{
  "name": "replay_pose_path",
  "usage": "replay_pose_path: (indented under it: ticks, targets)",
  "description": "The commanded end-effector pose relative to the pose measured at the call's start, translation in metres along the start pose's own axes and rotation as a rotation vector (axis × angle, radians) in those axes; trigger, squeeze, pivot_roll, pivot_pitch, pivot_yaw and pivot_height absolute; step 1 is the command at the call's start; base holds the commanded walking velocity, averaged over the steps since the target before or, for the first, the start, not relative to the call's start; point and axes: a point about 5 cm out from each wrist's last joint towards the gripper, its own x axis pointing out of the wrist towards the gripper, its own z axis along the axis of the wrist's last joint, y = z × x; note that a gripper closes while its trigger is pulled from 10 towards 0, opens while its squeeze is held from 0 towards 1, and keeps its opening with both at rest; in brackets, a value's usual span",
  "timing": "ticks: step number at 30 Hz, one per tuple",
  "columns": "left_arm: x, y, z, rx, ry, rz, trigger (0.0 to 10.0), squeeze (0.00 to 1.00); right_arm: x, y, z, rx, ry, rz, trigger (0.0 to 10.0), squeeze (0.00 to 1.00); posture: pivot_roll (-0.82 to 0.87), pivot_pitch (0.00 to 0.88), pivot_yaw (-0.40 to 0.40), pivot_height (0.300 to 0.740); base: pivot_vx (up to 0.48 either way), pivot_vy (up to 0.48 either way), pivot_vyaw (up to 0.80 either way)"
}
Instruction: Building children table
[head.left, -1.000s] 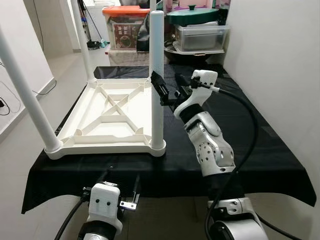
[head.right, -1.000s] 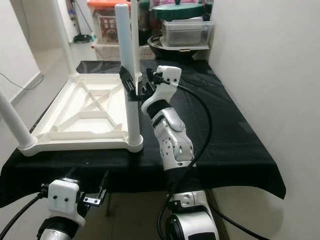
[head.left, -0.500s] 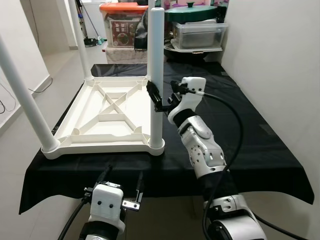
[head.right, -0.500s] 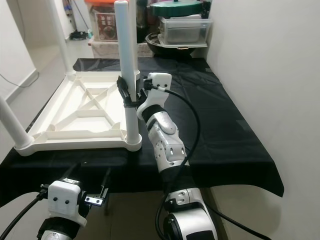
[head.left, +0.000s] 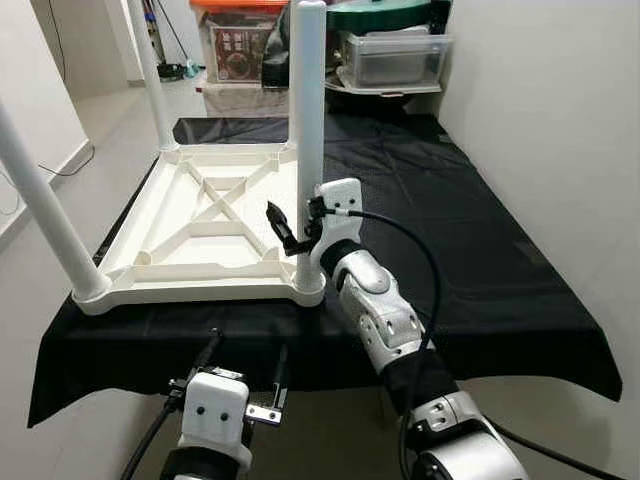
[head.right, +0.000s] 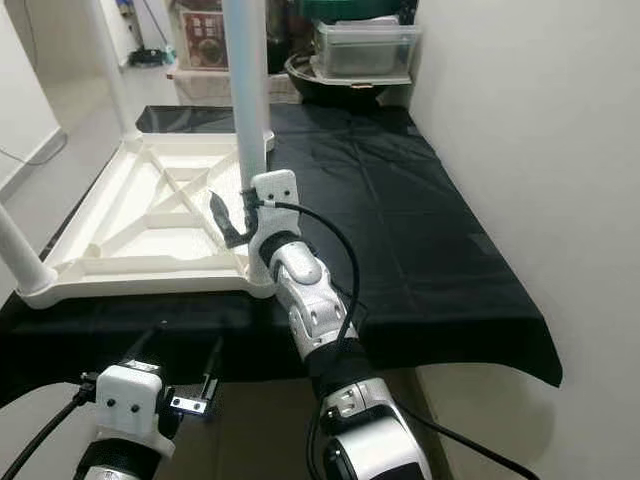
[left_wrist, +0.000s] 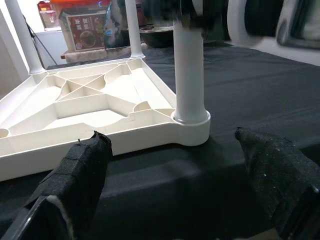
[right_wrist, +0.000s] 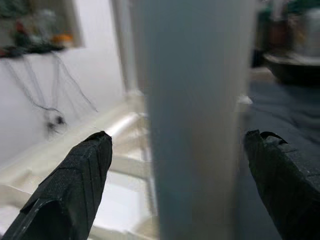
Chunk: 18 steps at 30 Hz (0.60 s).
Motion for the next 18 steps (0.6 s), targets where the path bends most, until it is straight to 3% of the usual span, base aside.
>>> replay_pose_path:
  ticks: [1,6,13,14,18]
  targets:
    - [-0.0023,-0.0016,0.0028,0.004,-0.002,0.004,10.0,0.00,0.0061,0.0024,0.0053,-0.006,-0.010,-0.074,10.0,0.00,0.03,0.100,-0.048,0.740,0.000,0.000,0.00]
    - [-0.0031,-0.0031,0.0042,0.002,-0.002,0.007,10.0,0.00,0.0084,-0.0006,0.0053,-0.016,0.009,-0.160,10.0,0.00,0.03,0.105,-0.051,0.740,0.000,0.000,0.00]
    - [-0.0037,-0.0044,0.0045,0.000,0.000,0.009,10.0,0.00,0.0104,0.0021,0.0091,-0.011,-0.002,-0.183,10.0,0.00,0.03,0.109,-0.053,0.740,0.000,0.000,0.00]
    - [-0.0038,-0.0046,0.0042,0.000,0.002,0.009,10.0,0.00,0.0110,0.0030,0.0111,-0.017,-0.010,-0.183,0.0,0.00,0.03,0.109,-0.053,0.740,0.000,0.000,0.00]
    - [-0.0039,-0.0049,0.0037,0.000,0.007,0.008,10.0,0.00,0.0113,0.0012,0.0109,-0.019,-0.003,-0.218,0.0,0.00,0.03,0.109,-0.053,0.740,0.000,0.000,0.00]
